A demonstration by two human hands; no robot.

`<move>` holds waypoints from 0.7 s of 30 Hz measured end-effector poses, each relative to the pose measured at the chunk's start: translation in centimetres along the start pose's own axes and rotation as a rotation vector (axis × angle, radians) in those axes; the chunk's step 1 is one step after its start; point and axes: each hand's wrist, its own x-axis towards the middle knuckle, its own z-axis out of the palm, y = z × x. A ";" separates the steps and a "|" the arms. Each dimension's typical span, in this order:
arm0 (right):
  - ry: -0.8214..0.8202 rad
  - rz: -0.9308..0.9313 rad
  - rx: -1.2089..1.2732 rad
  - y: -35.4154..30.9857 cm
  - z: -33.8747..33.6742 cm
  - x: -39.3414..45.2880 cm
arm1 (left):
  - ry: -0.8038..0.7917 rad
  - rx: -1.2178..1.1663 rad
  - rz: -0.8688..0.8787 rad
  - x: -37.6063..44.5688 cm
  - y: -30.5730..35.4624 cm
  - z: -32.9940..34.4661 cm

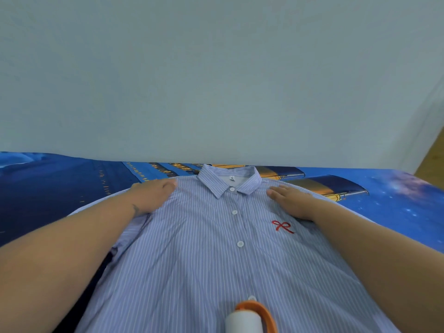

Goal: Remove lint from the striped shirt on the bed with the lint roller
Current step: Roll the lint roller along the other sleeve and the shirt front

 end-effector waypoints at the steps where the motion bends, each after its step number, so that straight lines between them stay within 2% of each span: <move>1: 0.024 0.006 0.037 -0.1 -0.5 -0.9 | 0.021 -0.047 -0.009 -0.6 -0.3 -0.5; 6: 0.088 -0.059 0.014 -0.7 -2.2 -5.6 | 0.061 -0.041 -0.003 -3.5 -0.9 -2.4; 13: 0.157 -0.300 0.079 -3.7 -3.5 -13.6 | 0.108 -0.042 0.114 -9.6 -0.1 -2.4; 16: 0.045 -0.361 0.057 -5.2 -3.9 -17.9 | 0.121 0.011 0.160 -12.1 0.2 -2.5; 19: -0.102 -0.399 0.035 -5.6 -3.4 -22.6 | 0.137 0.089 0.107 -14.6 -0.5 -2.5; 21: -0.194 -0.410 0.067 -5.6 -2.6 -25.4 | 0.213 0.138 0.054 -16.3 -1.0 -2.3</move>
